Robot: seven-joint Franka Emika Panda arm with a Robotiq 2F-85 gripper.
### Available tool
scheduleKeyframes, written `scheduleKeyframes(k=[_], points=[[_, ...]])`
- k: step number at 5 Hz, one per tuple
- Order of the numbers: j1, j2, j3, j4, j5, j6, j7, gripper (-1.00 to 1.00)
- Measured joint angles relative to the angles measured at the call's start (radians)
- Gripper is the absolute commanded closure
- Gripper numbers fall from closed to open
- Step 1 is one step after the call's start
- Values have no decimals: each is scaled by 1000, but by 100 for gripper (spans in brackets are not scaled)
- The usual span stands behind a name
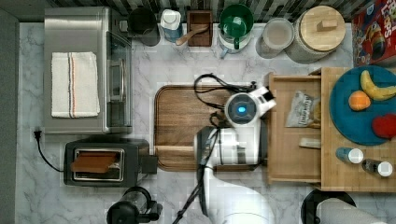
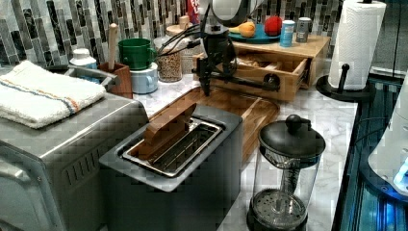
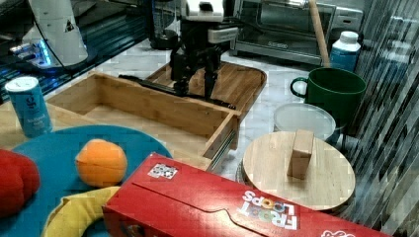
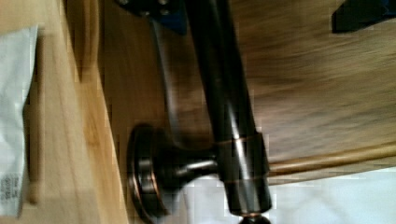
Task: Open the drawer.
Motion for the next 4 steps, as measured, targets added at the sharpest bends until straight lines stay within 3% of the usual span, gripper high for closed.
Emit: scheduleKeyframes(k=[1,4], points=[[44,-9,32,-2,-1,-37,67,-100],[36,-11,45,20,-3,-94,109,-100]])
